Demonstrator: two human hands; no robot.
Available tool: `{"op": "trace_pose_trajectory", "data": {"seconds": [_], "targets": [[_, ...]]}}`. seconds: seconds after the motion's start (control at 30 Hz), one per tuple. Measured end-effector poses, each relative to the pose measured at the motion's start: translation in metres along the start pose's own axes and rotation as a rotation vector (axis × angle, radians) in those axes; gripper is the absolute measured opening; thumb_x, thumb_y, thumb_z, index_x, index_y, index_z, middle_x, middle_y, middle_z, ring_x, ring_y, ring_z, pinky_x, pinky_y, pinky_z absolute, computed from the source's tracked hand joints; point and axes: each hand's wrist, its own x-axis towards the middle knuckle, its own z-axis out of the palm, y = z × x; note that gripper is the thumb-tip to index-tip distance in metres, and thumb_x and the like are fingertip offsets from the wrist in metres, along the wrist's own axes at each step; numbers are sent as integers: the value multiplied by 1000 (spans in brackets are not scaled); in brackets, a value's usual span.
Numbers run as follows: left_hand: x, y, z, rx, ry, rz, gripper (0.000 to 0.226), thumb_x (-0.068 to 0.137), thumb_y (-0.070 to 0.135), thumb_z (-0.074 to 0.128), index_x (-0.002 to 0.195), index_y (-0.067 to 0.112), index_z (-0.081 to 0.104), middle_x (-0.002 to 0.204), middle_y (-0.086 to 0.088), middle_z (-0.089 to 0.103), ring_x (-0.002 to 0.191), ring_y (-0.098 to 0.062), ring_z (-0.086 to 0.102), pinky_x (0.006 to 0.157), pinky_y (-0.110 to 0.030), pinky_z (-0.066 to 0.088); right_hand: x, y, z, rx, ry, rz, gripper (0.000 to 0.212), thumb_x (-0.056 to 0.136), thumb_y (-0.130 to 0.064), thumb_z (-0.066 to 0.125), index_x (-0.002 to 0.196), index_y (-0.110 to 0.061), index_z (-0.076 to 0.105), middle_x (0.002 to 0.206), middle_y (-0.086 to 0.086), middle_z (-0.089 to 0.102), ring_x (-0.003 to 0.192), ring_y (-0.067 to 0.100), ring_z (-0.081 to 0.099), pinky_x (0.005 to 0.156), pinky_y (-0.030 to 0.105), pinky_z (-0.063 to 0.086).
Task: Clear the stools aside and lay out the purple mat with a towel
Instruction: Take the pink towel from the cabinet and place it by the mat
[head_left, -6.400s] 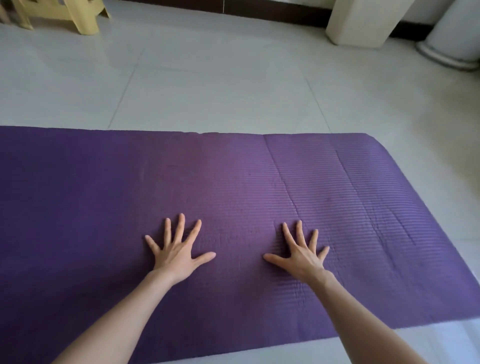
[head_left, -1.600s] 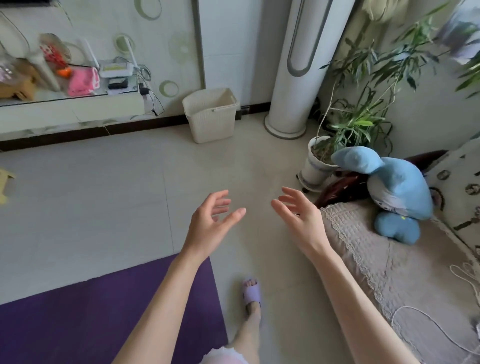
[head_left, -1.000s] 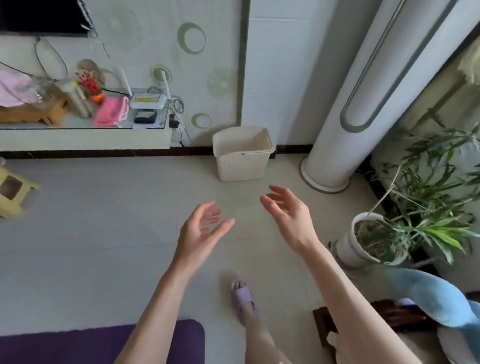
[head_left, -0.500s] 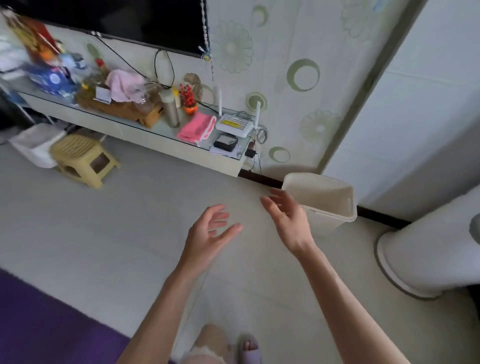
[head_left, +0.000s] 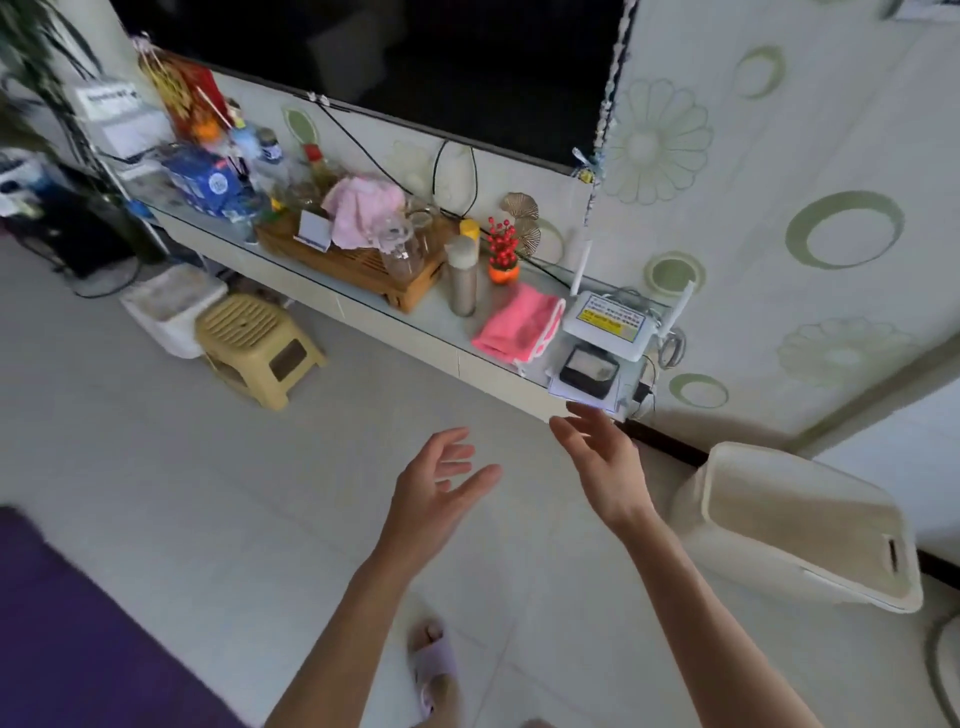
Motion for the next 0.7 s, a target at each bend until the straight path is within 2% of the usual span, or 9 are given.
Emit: {"op": "trace_pose_trajectory", "data": {"seconds": [0.13, 0.23, 0.3, 0.47, 0.7], "targets": [[81, 3, -38, 18, -8, -25, 60, 50, 60, 67, 104, 36, 55, 102, 9, 64, 97, -5, 63, 89, -27, 49, 63, -16, 41, 52, 52, 59, 36, 91, -33, 60, 124, -19, 57, 111, 0, 67, 97, 8, 63, 73, 9, 43], [133, 8, -48, 26, -48, -38, 53, 51, 57, 69, 99, 40, 55, 103, 7, 64, 98, -10, 64, 88, -28, 49, 103, -24, 59, 50, 87, 79, 35, 92, -31, 60, 124, -17, 57, 109, -1, 65, 91, -6, 59, 68, 1, 43], [170, 10, -51, 30, -89, -43, 47, 55, 51, 72, 98, 41, 54, 103, 7, 64, 99, -11, 63, 88, -27, 48, 133, -26, 69, 50, 112, 91, 36, 92, -30, 60, 125, -15, 57, 106, -1, 65, 90, -7, 58, 66, -1, 41], [260, 7, -52, 68, -129, -72, 38, 63, 45, 71, 96, 43, 54, 104, 4, 65, 98, -12, 64, 78, -19, 46, 207, -25, 89, 48, 144, 129, 39, 92, -31, 60, 127, -14, 57, 109, 3, 67, 96, 13, 62, 69, 5, 44], [375, -2, -39, 137, -198, -176, 44, 69, 43, 75, 107, 31, 56, 102, 4, 66, 94, -8, 64, 67, -5, 45, 305, -8, 104, 54, 203, 297, 43, 92, -31, 61, 129, -11, 56, 113, 6, 65, 99, 16, 61, 69, 7, 42]]}}
